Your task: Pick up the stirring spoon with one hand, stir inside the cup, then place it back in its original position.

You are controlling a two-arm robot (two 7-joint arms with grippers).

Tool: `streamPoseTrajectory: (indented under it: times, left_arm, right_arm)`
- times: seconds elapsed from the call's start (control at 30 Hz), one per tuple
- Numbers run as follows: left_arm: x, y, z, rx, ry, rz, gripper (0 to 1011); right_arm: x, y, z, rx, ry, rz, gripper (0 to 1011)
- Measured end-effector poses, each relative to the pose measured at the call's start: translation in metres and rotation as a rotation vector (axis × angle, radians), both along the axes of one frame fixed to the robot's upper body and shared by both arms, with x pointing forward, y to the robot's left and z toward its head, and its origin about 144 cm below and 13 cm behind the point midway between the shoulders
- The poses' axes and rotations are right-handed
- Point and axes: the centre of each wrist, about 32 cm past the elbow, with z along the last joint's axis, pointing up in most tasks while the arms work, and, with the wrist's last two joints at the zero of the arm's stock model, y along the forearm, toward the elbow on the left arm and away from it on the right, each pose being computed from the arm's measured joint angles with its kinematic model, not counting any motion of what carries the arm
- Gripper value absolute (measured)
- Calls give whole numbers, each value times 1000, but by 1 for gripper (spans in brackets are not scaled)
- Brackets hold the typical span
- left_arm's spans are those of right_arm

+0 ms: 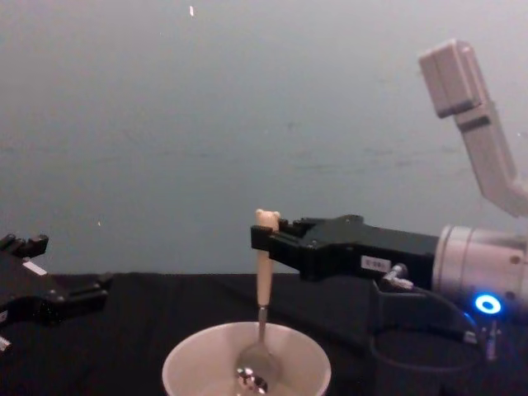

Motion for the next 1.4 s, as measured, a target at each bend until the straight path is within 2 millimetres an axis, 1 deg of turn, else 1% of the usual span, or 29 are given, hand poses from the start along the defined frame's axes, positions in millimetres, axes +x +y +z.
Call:
streamPoseTrajectory:
  times: [0.37, 0.57, 0.7, 1.03, 1.4]
  left_arm:
    - [0, 0, 0, 0, 0, 0, 1001]
    - [0, 0, 0, 0, 0, 0, 1001]
    - [0, 0, 0, 0, 0, 0, 1001]
    - [0, 0, 0, 0, 0, 0, 1002]
    - [0, 0, 0, 0, 0, 0, 1001]
  right_arm:
    - [-20, -11, 1, 8, 14, 22, 218]
    - [-32, -10, -2, 12, 34, 53, 218]
    - [-36, -7, -3, 15, 44, 70, 218]
    - [-34, 7, -3, 34, 54, 100, 218]
    - [-17, 22, -6, 35, 73, 59, 218]
